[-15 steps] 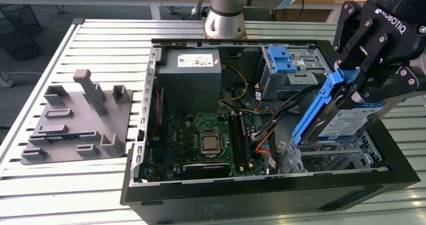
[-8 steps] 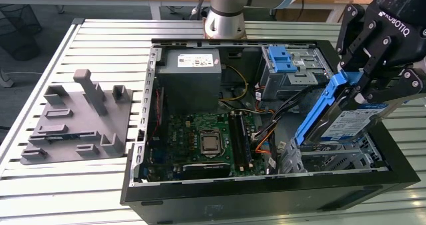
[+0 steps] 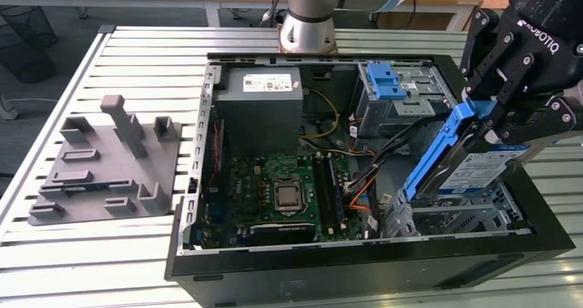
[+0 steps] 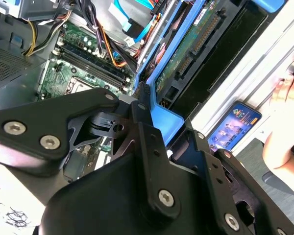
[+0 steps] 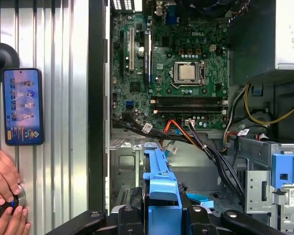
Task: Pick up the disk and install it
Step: 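Insert the disk into the insertion slot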
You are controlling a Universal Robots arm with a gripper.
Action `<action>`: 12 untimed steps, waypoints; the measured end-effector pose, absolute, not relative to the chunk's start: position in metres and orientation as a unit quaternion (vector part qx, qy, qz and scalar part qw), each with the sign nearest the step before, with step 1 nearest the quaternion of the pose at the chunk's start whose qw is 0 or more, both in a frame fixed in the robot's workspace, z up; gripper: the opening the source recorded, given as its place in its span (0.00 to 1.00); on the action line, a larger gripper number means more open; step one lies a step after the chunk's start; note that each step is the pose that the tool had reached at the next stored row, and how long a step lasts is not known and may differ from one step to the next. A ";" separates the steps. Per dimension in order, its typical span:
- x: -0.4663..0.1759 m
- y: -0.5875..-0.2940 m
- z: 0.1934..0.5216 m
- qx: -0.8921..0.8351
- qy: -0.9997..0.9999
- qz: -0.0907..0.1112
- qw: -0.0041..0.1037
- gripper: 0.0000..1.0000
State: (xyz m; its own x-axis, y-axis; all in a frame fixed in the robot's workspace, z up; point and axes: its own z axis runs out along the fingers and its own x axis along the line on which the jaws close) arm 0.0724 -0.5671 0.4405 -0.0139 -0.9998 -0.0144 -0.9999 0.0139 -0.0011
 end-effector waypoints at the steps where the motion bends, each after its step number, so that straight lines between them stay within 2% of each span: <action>1: 0.072 -0.567 0.440 -0.702 0.712 0.005 0.006 0.36; 12: 0.072 -0.567 0.435 -0.701 0.714 0.005 0.006 0.36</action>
State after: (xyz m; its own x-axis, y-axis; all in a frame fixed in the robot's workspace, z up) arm 0.0724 -0.5674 0.4355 -0.0183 -0.9997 -0.0144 -0.9998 0.0183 -0.0011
